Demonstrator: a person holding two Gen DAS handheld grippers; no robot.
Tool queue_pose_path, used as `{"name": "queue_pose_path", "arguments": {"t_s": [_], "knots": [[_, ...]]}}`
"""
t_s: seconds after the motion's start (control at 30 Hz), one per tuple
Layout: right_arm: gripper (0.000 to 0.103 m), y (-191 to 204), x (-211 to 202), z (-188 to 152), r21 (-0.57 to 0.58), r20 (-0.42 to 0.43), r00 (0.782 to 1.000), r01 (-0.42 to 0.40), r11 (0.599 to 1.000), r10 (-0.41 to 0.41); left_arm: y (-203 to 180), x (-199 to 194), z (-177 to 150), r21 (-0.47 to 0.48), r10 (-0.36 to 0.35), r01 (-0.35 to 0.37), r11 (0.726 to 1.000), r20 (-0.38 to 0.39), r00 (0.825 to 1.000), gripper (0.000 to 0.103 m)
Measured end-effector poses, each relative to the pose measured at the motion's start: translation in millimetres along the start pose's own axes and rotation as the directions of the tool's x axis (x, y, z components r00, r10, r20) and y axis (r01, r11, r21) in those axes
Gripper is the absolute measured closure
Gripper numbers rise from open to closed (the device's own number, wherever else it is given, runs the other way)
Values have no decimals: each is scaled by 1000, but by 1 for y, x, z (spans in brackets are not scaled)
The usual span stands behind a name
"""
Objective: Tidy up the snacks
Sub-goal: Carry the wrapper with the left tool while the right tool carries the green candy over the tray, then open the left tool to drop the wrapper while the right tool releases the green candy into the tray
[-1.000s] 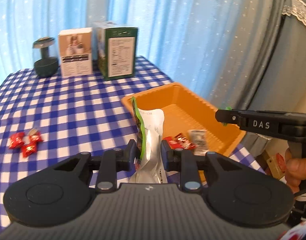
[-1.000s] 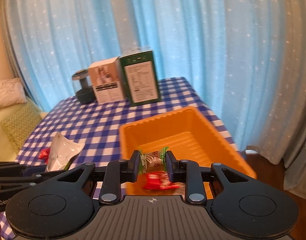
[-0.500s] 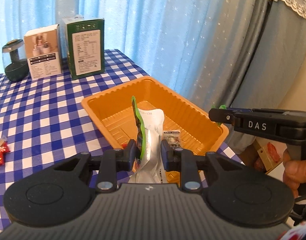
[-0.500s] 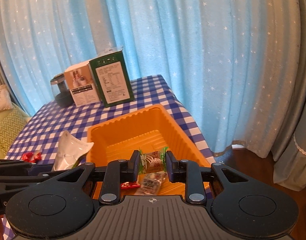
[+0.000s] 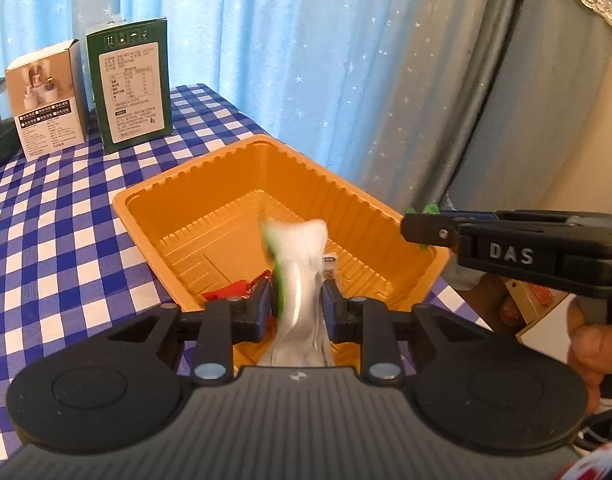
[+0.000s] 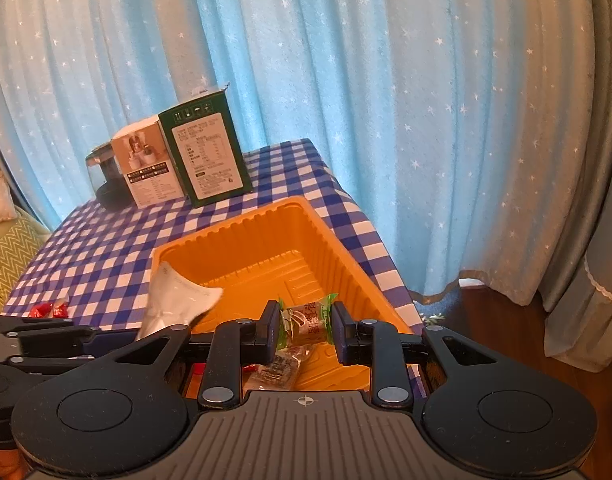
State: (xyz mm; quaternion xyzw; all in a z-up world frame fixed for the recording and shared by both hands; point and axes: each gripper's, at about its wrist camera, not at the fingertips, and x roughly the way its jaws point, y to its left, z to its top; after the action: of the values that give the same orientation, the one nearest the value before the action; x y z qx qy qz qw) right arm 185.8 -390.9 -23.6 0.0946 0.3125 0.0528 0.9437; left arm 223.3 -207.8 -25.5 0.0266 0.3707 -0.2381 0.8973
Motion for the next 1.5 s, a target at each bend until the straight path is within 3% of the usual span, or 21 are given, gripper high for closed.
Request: {"name": "queue_pose_path", "arguments": {"t_s": [0.5, 0.9, 1.0, 1.07, 1.1, 1.13, 1.23, 1.5], "knots": [[75, 11, -1, 3, -12, 7, 1000, -28, 1000, 29, 30, -31, -10, -44, 79, -77, 996, 27, 997, 73], [75, 20, 4, 12, -27, 16, 999, -41, 999, 42, 35, -40, -9, -54, 82, -79, 995, 43, 996, 73], [75, 19, 7, 13, -23, 24, 996, -84, 996, 84, 36, -40, -9, -56, 79, -77, 995, 44, 996, 73], [63, 17, 11, 15, -4, 15, 996, -93, 996, 93, 37, -40, -10, -57, 81, -79, 995, 43, 996, 72], [48, 14, 10, 15, 13, 23, 996, -92, 996, 92, 37, -41, -10, -59, 82, -80, 995, 43, 996, 71], [41, 12, 9, 15, 28, 33, 996, -87, 996, 86, 38, -41, -11, -64, 82, -79, 995, 44, 996, 69], [41, 5, 6, 14, 56, 34, 997, -66, 996, 64, 40, -43, -13, -73, 88, -84, 994, 46, 995, 62], [41, 2, -11, 8, 76, 16, 998, -54, 996, 53, 37, -57, -16, -69, 95, -91, 993, 55, 994, 62]]}}
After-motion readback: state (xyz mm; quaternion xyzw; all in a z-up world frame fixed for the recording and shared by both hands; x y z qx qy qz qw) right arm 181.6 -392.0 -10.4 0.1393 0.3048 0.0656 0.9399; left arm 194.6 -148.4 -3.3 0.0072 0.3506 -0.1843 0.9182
